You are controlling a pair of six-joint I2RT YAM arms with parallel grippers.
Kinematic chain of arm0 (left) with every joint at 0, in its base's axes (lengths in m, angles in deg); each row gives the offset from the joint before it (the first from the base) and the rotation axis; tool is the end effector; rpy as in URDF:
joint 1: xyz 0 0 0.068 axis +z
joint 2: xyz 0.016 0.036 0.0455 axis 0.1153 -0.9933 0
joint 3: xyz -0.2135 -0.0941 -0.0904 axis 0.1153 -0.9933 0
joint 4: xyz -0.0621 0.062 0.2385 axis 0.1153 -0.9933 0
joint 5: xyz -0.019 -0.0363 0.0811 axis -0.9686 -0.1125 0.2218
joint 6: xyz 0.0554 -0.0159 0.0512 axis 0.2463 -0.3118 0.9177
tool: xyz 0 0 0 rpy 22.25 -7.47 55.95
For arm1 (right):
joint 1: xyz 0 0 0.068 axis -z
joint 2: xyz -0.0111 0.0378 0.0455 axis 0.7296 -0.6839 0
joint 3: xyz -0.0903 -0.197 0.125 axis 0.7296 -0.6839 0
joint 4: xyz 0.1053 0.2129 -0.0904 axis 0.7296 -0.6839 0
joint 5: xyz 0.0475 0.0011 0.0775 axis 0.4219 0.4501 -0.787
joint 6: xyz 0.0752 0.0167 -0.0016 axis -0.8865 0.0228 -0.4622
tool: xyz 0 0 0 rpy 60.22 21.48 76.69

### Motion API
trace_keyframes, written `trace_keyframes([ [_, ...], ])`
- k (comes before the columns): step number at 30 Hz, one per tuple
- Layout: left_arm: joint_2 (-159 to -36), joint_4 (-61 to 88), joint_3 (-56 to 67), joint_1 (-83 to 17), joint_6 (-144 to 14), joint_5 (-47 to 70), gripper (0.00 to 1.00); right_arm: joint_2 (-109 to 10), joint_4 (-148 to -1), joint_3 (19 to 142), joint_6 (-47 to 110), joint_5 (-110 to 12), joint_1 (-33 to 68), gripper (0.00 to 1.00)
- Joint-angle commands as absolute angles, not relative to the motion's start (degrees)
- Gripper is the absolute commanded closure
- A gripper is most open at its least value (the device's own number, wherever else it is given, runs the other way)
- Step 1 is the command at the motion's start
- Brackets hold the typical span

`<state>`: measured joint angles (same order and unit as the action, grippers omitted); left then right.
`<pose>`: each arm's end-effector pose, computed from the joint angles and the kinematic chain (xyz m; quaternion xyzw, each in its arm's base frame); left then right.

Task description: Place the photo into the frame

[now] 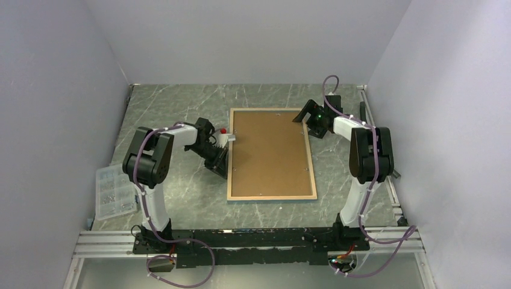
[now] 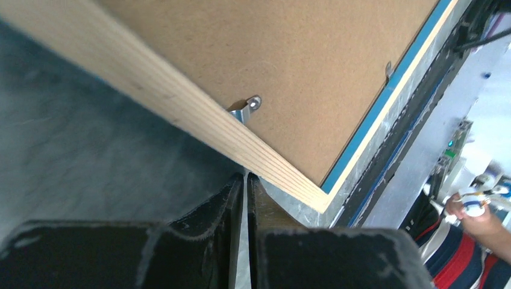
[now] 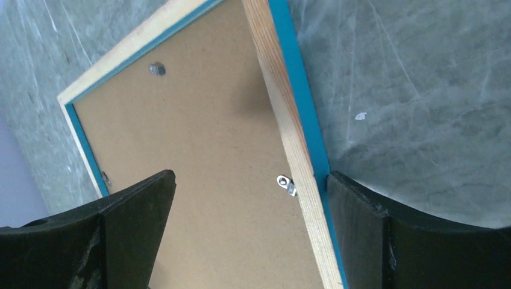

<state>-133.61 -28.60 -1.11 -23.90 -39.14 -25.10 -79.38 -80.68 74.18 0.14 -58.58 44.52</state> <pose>0.2959 -0.1406 0.0880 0.2607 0.8864 -0.3821 0.0199 0.4139 0.0361 0.1266 0.2318 0.8945 0.2530 0.2864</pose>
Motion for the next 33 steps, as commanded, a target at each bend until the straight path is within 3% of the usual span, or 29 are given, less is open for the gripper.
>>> trace_keyframes([
  [1, -133.67, -30.51, 0.65, -28.61, -36.81, -25.53, 0.85, -81.19, -80.43, 75.00, 0.00, -62.70, 44.03, 0.00],
  [8, -131.83, -40.18, 3.92, -28.73, -32.63, -32.60, 0.83, -71.63, -77.95, 63.90, -2.83, -63.54, 43.87, 0.04],
  [13, -130.59, -45.19, 10.90, -20.52, -31.51, -32.26, 0.77, -63.19, -79.74, 57.60, -4.44, -61.24, 43.31, 0.06],
  [18, -140.01, -39.78, 21.91, -12.54, -41.22, -27.80, 0.71, -57.50, -81.46, 60.08, -3.09, -52.59, 41.13, 0.06],
  [24, -151.86, -37.08, 33.57, -10.93, -49.24, -34.80, 0.69, -67.45, -79.01, 73.26, -0.36, -61.36, 35.73, 0.09],
  [33, -157.75, -31.87, 37.11, -11.22, -56.25, -43.17, 0.68, -84.54, -75.94, 88.36, 1.34, -70.47, 26.59, 0.15],
])
